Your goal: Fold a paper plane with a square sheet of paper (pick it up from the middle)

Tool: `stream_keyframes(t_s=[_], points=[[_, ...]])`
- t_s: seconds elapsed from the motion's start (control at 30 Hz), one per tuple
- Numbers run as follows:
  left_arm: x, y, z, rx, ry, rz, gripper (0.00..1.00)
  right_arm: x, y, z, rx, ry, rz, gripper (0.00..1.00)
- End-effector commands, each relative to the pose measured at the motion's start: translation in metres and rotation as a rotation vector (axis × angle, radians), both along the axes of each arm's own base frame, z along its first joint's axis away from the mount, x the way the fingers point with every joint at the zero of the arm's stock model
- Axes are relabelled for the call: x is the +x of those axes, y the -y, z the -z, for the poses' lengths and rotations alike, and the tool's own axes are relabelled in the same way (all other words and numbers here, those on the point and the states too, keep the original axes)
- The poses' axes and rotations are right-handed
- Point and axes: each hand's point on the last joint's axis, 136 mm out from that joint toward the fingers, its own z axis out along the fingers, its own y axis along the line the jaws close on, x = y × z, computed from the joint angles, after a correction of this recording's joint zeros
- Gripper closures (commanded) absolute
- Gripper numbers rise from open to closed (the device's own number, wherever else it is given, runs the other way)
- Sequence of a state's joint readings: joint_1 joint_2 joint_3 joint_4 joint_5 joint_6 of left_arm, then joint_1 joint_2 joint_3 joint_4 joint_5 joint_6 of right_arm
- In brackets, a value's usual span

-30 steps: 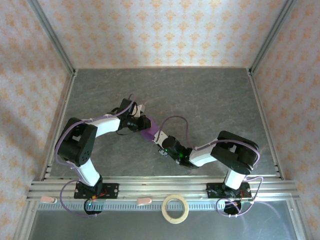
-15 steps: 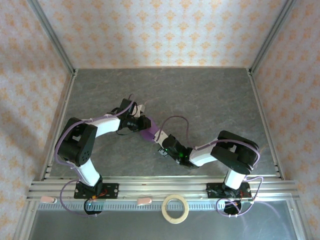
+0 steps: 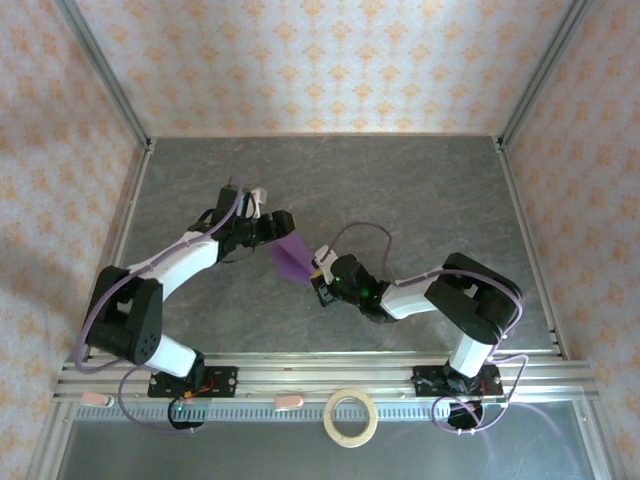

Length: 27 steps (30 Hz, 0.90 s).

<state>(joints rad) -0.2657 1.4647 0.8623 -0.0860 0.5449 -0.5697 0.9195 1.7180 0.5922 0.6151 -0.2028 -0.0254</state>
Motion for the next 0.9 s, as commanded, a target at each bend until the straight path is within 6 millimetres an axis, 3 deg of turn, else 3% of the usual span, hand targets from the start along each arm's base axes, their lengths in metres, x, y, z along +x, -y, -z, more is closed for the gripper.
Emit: stream_keyframes(t_s=[0.0,0.27,0.53,0.87], points=[[-0.006,-0.017,0.003,0.029,-0.011,-0.080,0.22,-0.007,-0.011,-0.010,0.085,-0.107,-0.035,1.00],[-0.011,-0.019,-0.002,0.014,0.006,-0.077,0.22,-0.003,-0.013,-0.007,0.089,-0.151,-0.027,1.00],[-0.014,-0.012,0.026,-0.013,-0.079,-0.059,0.20,0.008,-0.007,-0.009,0.055,-0.080,0.015,0.94],[-0.011,-0.002,0.057,-0.059,-0.171,-0.044,0.21,0.006,-0.006,-0.005,-0.037,0.008,0.024,0.91]])
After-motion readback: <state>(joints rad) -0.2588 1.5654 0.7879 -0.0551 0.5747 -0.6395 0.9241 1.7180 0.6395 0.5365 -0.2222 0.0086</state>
